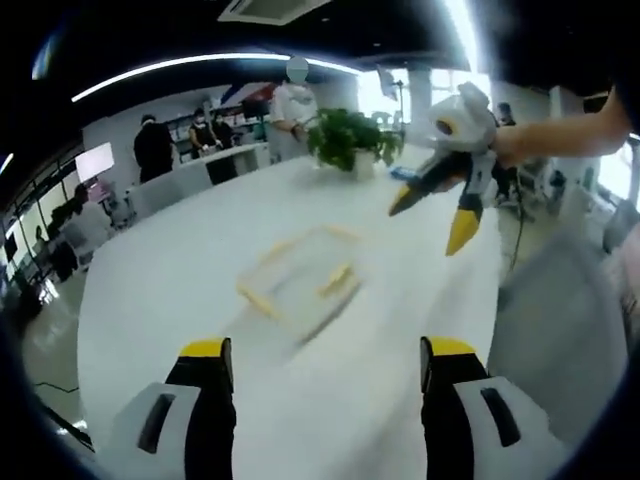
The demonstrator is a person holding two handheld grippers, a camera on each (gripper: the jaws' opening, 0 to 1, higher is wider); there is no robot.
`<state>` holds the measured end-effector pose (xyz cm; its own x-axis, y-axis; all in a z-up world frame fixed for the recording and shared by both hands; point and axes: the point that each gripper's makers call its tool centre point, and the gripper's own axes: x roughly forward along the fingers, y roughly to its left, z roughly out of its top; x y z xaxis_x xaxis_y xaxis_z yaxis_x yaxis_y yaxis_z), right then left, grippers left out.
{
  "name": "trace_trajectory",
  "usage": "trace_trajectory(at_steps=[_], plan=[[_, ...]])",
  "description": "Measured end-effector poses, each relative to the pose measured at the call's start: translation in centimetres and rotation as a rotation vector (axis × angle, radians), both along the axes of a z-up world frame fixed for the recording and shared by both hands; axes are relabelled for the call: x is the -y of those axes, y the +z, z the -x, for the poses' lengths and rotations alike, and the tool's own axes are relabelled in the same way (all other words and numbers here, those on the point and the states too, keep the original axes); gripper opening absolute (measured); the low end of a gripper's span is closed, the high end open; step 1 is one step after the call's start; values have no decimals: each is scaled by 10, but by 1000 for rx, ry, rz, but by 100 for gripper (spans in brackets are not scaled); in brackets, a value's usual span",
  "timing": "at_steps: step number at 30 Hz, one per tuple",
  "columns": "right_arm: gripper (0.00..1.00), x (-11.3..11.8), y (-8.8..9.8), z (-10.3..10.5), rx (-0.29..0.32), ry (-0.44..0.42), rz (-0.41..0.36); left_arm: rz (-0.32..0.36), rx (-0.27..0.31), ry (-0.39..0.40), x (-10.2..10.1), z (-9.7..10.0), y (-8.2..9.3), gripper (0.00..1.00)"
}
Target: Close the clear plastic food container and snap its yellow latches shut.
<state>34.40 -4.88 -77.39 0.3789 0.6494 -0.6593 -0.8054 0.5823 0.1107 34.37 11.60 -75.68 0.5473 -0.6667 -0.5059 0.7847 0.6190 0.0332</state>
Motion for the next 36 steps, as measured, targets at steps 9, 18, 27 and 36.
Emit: trace_trajectory(at_steps=[9,18,27,36], plan=[[72,3,-3,34,-18,-5,-32,36,-23,28,0,20,-8,75],[71,14,-5,47,-13,-24,-50,63,10,75,-4,21,5,76],[71,15,-3,55,-21,-62,-101,81,9,114,-6,23,9,79],[71,8,7,63,-6,-93,-173,93,3,129,-6,28,10,80]])
